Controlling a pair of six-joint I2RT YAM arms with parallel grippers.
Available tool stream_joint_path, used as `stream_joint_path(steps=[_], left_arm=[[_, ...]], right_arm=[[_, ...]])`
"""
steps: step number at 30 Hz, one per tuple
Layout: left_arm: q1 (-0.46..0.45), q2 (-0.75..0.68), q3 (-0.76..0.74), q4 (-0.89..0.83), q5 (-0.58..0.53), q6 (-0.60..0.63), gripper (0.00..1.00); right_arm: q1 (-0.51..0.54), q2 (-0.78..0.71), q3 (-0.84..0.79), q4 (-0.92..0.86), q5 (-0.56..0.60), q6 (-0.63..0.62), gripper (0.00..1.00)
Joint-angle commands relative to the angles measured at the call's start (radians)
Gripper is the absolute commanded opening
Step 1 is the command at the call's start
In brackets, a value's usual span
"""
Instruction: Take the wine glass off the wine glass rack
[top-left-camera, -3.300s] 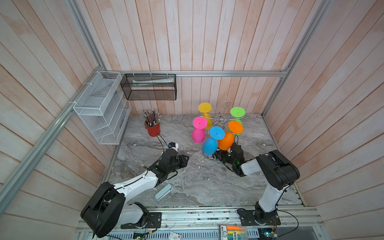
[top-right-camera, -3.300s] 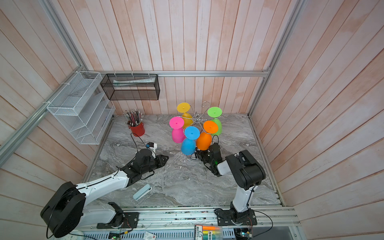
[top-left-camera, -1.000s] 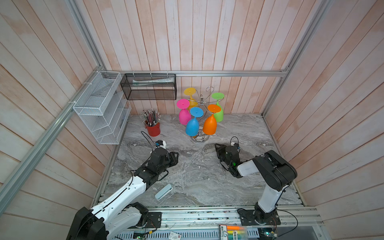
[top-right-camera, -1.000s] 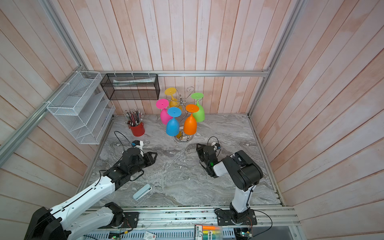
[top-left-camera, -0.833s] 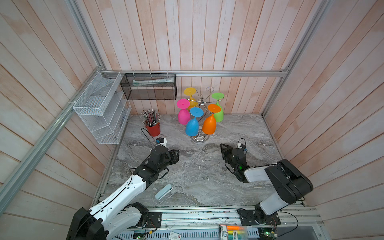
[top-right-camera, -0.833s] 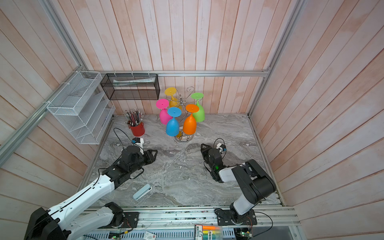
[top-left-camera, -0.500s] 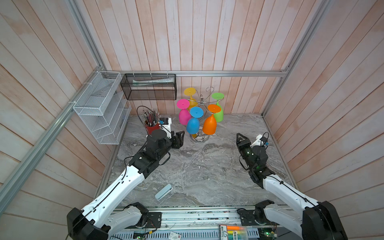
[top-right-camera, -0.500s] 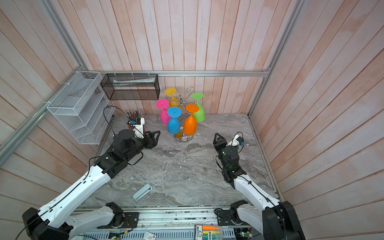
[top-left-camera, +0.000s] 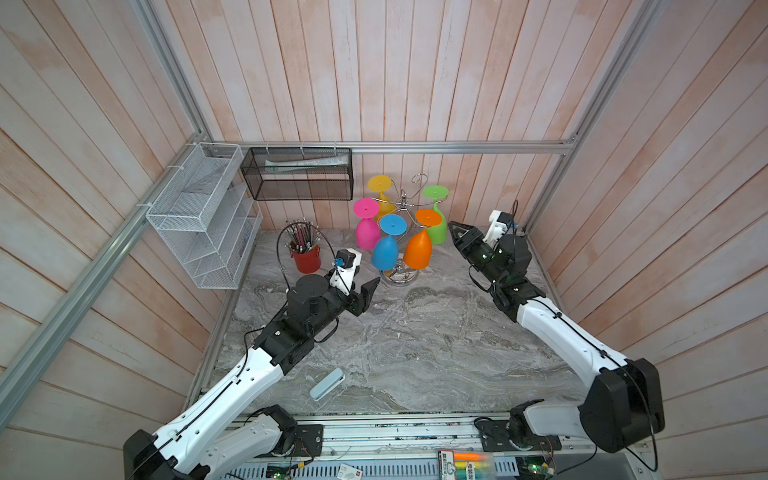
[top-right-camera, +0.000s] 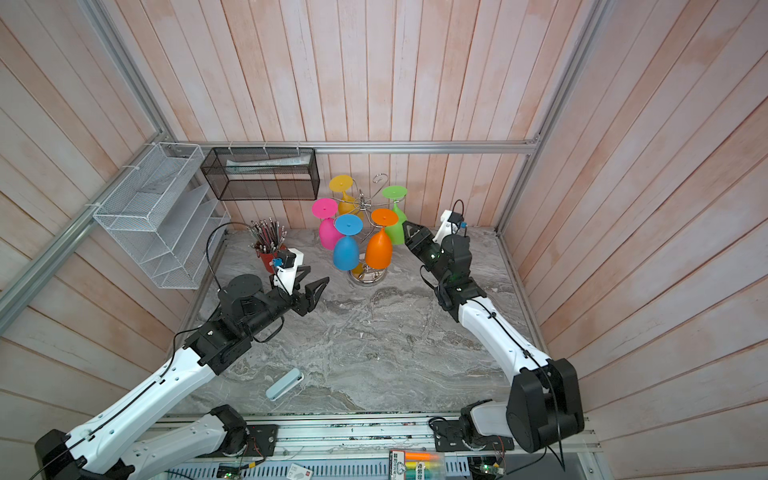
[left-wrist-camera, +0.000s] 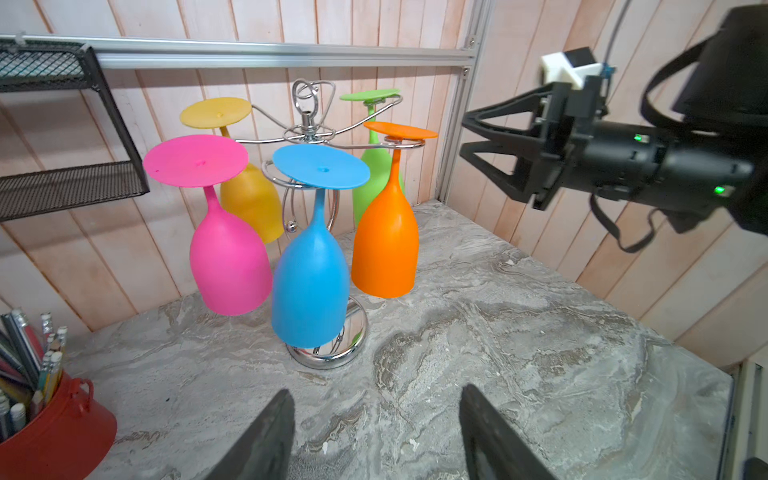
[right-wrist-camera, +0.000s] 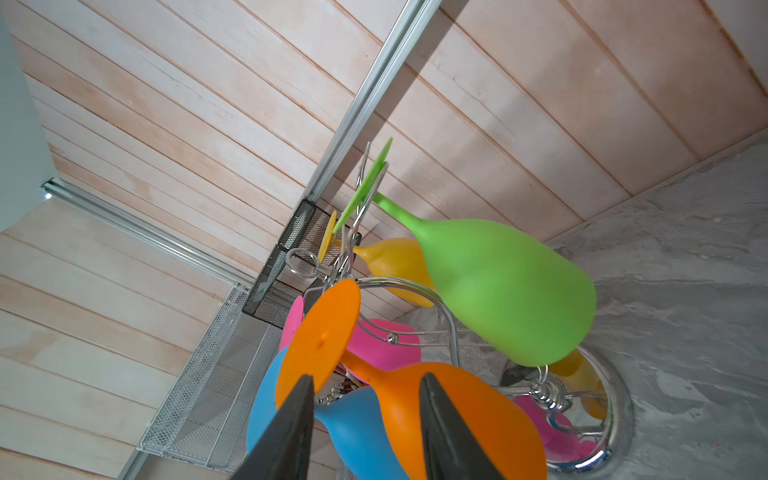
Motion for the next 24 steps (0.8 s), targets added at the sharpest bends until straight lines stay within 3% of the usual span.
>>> stream_joint_path(steps=[1,24], left_arm=[[-0.004,0.001,-0.024,0.071,0.046,0.043,0.65],[-0.009,-0.005,-0.040,0.081,0.019,0.027,0.65]], right_arm=[[-0.004,0.056,0.082,-0.034,-0.075,-0.010,0.42],[-0.013,0.165,0.153,0.050,-0.122,0.121,0.34]])
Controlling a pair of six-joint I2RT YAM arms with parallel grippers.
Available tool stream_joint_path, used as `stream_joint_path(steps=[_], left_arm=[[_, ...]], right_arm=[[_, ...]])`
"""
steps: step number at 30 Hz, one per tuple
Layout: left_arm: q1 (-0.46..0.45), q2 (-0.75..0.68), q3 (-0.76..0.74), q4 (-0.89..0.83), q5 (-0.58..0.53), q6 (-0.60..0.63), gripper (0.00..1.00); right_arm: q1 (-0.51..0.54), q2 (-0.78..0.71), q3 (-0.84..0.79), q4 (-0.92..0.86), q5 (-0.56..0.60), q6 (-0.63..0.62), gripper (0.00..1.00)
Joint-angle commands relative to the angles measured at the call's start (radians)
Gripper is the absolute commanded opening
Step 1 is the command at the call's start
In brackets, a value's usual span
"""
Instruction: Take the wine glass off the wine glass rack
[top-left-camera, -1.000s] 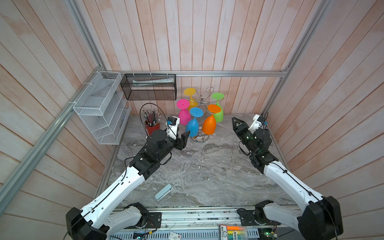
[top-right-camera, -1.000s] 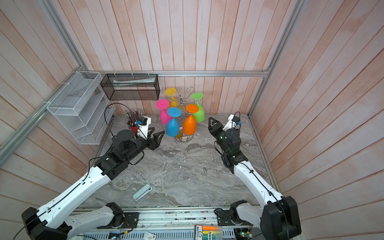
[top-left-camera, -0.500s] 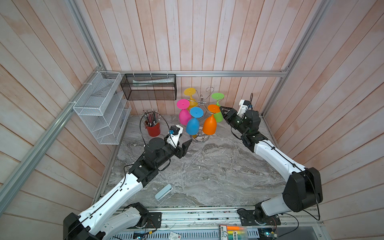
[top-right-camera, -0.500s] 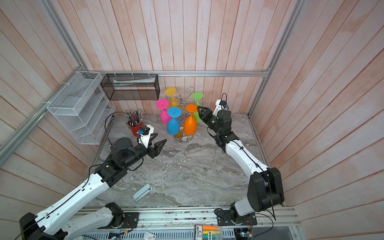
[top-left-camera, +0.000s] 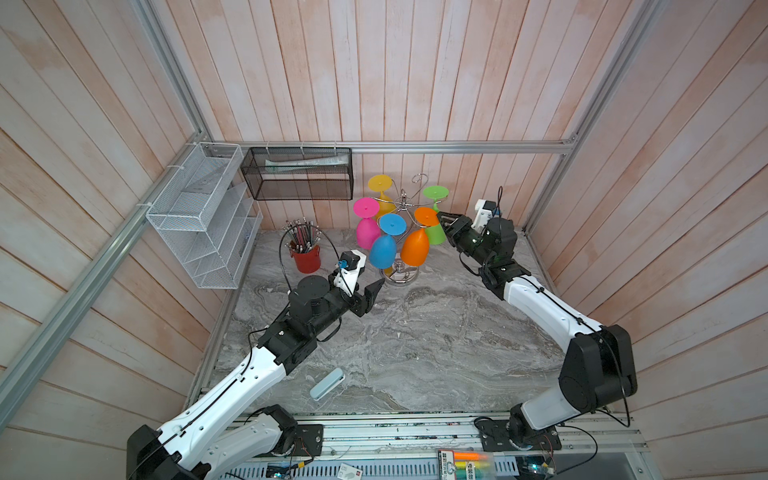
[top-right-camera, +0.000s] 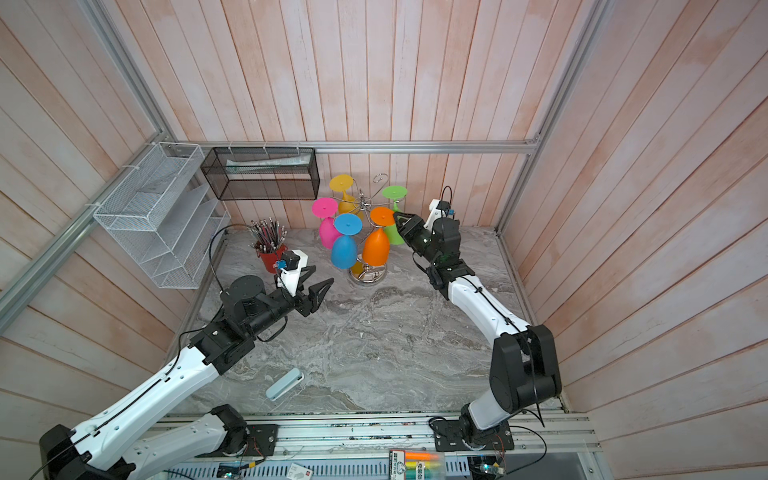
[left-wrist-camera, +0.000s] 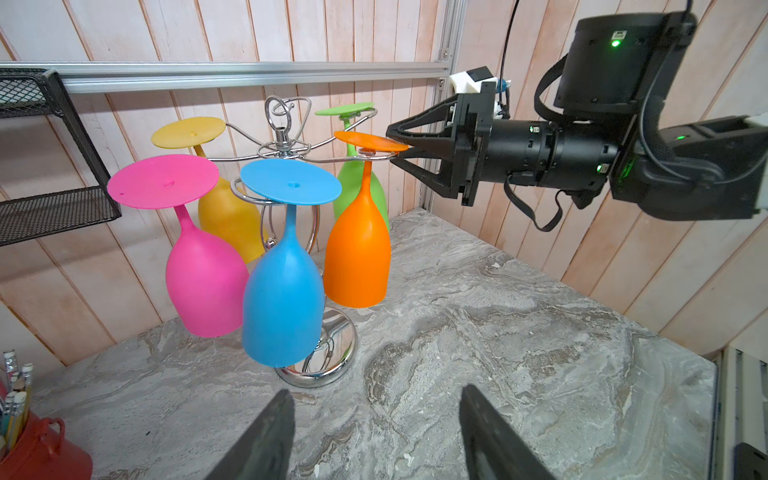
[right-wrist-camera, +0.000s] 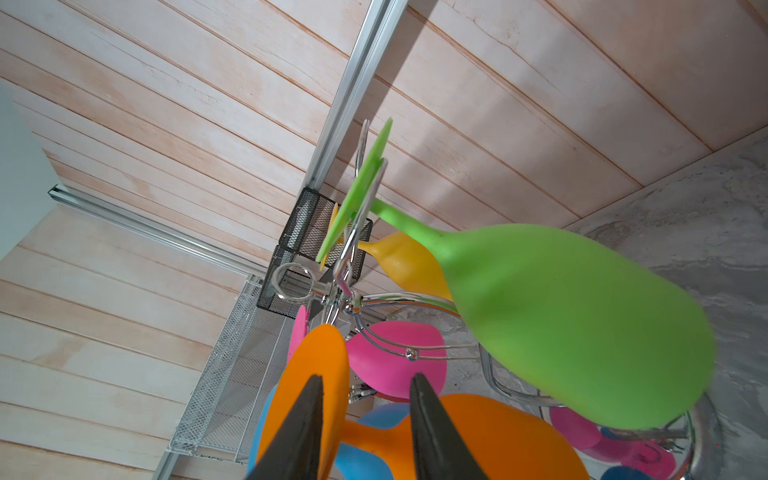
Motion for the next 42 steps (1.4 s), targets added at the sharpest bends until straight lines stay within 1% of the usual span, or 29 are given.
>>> stream_joint_path(steps=[1,3,7,9,14,17,20,23,31,42], left_arm=[[-0.007,-0.017,-0.015,0.019,-0.017,0.012,0.65],[-0.007,-0.020,-0.016,0.019,-0.020,0.011,0.65],[-0.007,-0.017,-0.017,0.019,-0.025,0.011,0.65],[-0.007,-0.015,-0.017,0.018,-0.029,0.009,0.65],[-0.007,-0.017,-0.018,0.017,-0.041,0.007,0.65],[-0.007,-0.017,-0.019,0.017,-0.045,0.005,0.65],[-0.007,-0.019,-0.020,0.019,-0.050,0.003,0.65],[-0.007,-0.020,-0.022,0.019,-0.054,0.005,0.65],[-0.008,-0.021,-0.022,0.016,-0.061,0.006,0.65],[-0.008,-0.020,-0.022,0.017,-0.069,0.003,0.65]], right_arm=[[0.000,0.002,0.015,0.035,-0.029,0.029,0.32],[0.003,0.000,0.003,0.053,-0.035,0.045,0.27],[0.018,-0.002,0.012,0.059,-0.043,0.052,0.21],[0.023,-0.003,0.020,0.059,-0.040,0.051,0.20],[0.030,-0.018,0.012,0.056,-0.032,0.052,0.09],[0.029,-0.039,0.000,0.052,-0.013,0.049,0.04],[0.032,-0.061,-0.010,0.053,0.002,0.048,0.03],[0.038,-0.080,-0.013,0.048,0.015,0.044,0.00],[0.051,-0.123,-0.021,0.021,0.047,0.032,0.00],[0.066,-0.172,-0.046,-0.006,0.064,0.017,0.00]])
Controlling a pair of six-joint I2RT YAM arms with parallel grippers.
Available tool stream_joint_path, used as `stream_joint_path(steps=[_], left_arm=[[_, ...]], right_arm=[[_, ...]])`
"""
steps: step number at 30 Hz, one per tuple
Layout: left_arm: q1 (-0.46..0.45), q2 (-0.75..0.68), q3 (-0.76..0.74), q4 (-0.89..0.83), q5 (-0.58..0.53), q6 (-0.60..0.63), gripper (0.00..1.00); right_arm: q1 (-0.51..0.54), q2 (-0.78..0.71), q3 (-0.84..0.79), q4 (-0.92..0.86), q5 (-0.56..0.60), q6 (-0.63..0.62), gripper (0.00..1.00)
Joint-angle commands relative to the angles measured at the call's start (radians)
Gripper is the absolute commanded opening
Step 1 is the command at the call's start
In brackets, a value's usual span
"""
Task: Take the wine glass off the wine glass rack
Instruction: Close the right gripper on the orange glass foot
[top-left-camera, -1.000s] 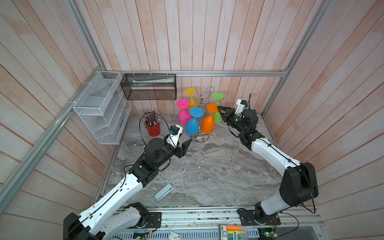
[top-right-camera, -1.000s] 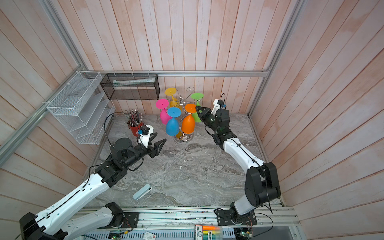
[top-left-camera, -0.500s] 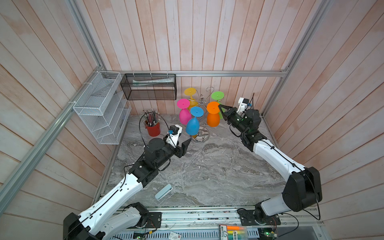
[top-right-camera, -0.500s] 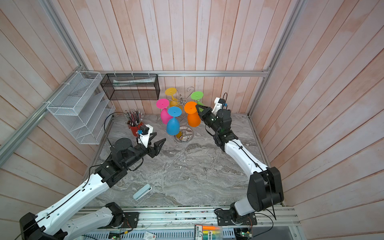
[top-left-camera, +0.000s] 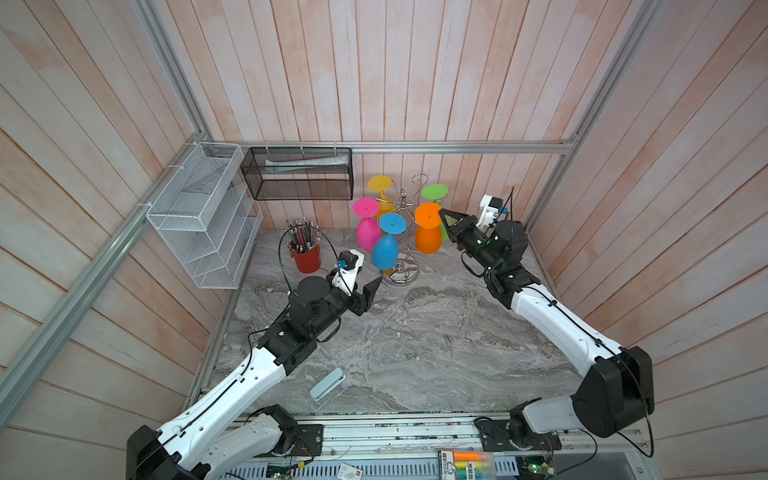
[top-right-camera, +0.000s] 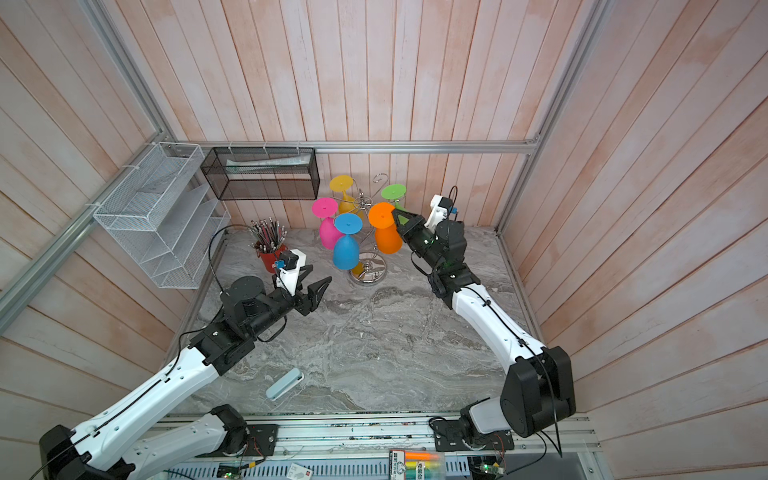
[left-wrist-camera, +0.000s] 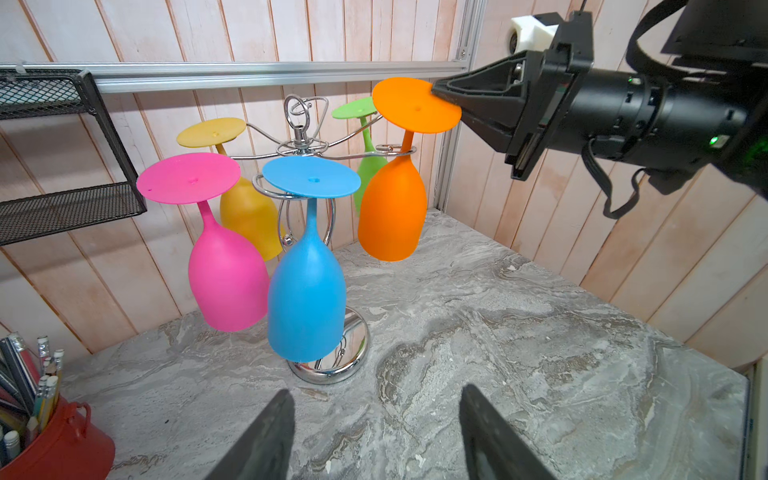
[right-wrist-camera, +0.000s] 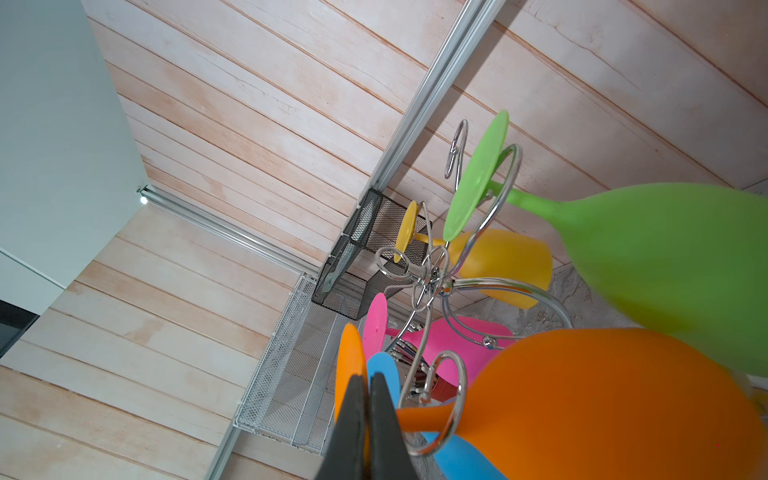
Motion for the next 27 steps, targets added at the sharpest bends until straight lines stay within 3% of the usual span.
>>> stream_joint_path(steps=[1,13,27], left_arm=[[-0.006,-0.018,-0.016,0.015,-0.017,0.003,0.65],[-0.006,-0.015,-0.017,0.017,-0.016,0.000,0.65],[-0.006,-0.010,-0.019,0.016,-0.016,0.002,0.65]], right_arm=[[0.009,-0.038,-0.020,-0.011,0.021,-0.021,0.00],[0.039,-0.038,-0.026,-0.027,0.030,-0.033,0.00],[0.069,0.079,0.081,-0.044,0.037,-0.047,0.00]])
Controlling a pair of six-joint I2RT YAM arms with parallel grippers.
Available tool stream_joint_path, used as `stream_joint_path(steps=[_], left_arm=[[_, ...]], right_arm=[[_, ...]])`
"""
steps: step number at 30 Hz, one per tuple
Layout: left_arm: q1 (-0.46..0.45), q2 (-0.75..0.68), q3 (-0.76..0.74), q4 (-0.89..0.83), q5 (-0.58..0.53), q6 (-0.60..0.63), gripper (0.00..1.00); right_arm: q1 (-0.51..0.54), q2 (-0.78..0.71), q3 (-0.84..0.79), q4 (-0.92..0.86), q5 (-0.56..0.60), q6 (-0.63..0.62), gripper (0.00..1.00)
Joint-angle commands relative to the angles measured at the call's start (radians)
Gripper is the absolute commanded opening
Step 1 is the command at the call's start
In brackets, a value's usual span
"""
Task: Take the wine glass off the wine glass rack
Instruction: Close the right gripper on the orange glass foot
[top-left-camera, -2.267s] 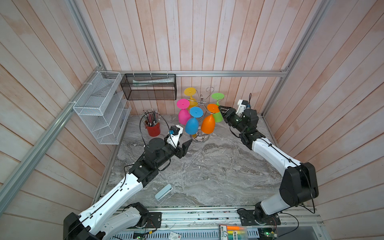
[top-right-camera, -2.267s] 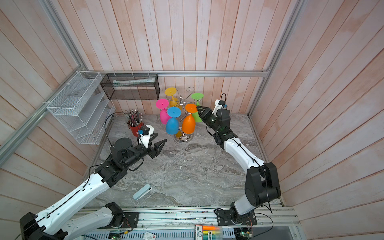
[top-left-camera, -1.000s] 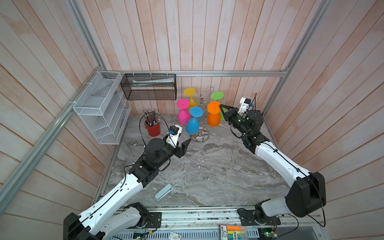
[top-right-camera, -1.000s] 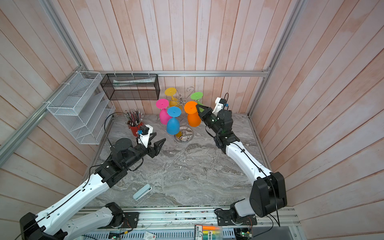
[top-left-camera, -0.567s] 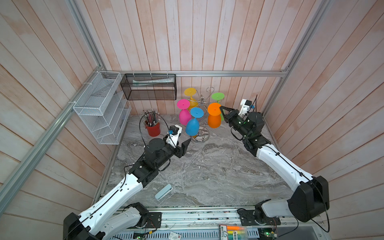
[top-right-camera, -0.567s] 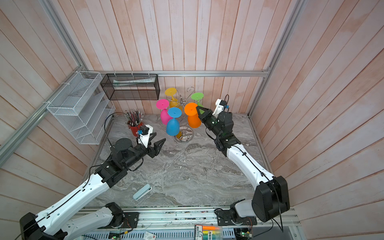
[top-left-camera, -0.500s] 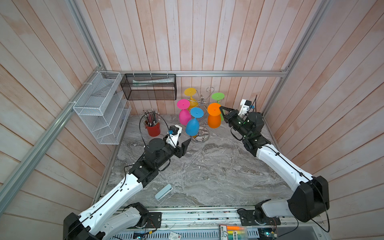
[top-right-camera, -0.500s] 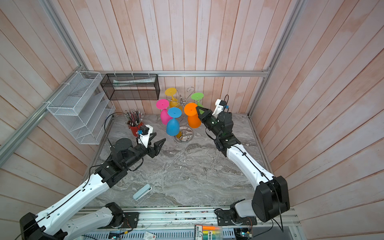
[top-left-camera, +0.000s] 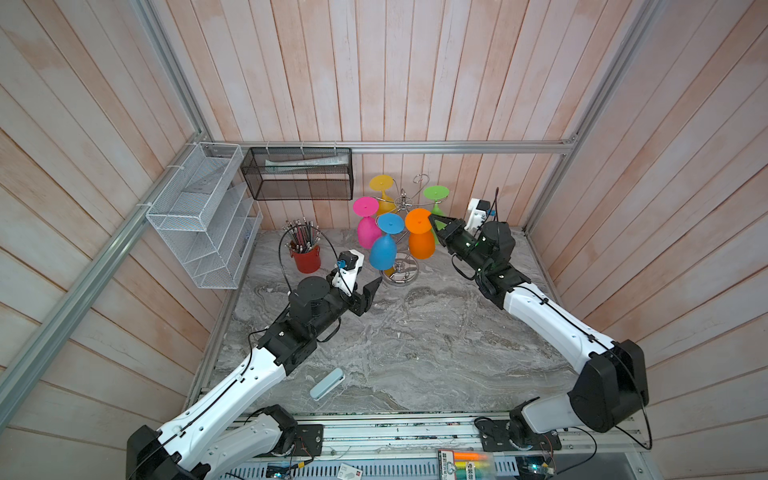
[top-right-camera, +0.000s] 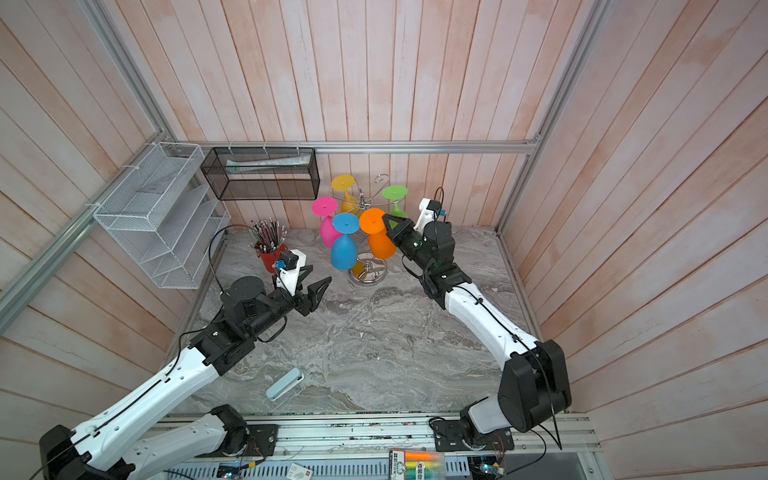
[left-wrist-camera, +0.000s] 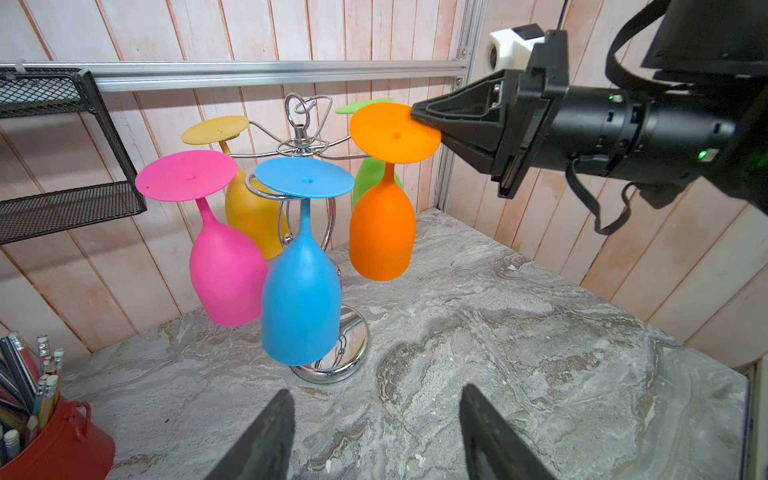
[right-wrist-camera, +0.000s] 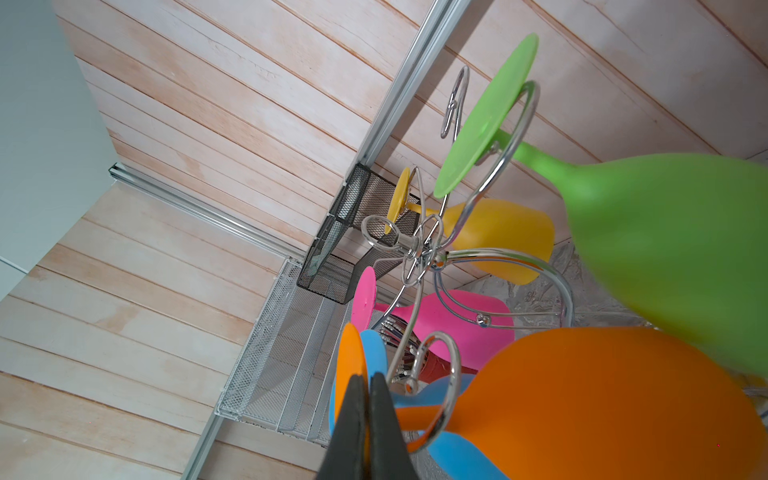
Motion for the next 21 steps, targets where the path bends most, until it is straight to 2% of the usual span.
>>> stream_joint_path(steps=[1,12,21], left_arm=[[-0.006,-0.008,-0.017,0.016,-0.015,0.002,0.65],[-0.007,-0.006,-0.017,0.015,-0.020,0.003,0.65],[-0.008,-0.004,-0.017,0.012,-0.021,0.005,0.65]], right_arm=[[0.004,0.028,0.056,-0.004,0.001,-0.017,0.00],[-0.017,0.086,0.144,-0.026,0.031,-0.031,0.00],[-0.073,0.092,0.141,-0.002,0.014,-0.006,0.00]])
